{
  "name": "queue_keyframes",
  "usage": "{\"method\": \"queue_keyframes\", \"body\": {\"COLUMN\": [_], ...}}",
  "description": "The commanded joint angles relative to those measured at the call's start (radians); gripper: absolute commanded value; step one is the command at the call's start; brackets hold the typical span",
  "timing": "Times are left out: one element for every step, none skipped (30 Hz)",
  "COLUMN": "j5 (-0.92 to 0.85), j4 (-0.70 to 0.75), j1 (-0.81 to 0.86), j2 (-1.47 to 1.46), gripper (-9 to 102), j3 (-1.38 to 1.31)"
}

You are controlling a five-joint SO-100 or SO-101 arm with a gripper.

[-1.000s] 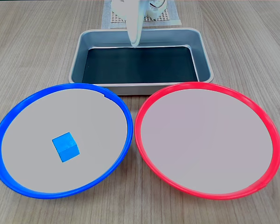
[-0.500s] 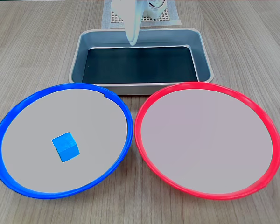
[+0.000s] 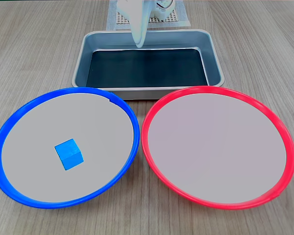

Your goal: Move a blue block from tray to blue dish

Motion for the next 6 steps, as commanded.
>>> {"method": "queue_keyframes", "body": {"j5": [0.006, 0.006, 0.006, 0.006, 0.006, 0.006], "j4": [0.002, 0.002, 0.002, 0.002, 0.002, 0.002], "j1": [0.008, 0.008, 0.008, 0.008, 0.008, 0.008], "j2": [0.025, 0.025, 0.025, 0.025, 0.025, 0.025], "gripper": [0, 0, 0, 0, 0, 0], "j3": [0.0, 0.0, 0.0, 0.0, 0.0, 0.0]}}
